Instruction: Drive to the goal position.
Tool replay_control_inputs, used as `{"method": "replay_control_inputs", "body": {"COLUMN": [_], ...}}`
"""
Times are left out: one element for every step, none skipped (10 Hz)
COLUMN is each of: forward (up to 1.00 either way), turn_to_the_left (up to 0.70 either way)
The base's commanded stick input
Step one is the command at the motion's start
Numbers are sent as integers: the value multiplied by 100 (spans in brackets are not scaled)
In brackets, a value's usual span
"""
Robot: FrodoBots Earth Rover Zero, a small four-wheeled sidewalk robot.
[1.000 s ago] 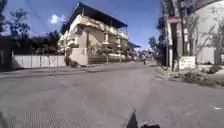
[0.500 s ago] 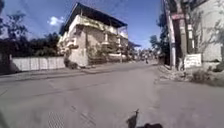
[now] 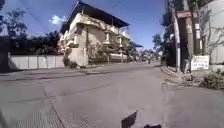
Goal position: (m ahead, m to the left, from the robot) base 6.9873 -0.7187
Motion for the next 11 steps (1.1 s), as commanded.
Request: {"method": "replay_control_inputs", "body": {"forward": [70,70,70,70,70,70,70,70,70,70,70], "turn_to_the_left": [-3,-3,-3,-3,-3,-3,-3,-3,-3,-3,-3]}}
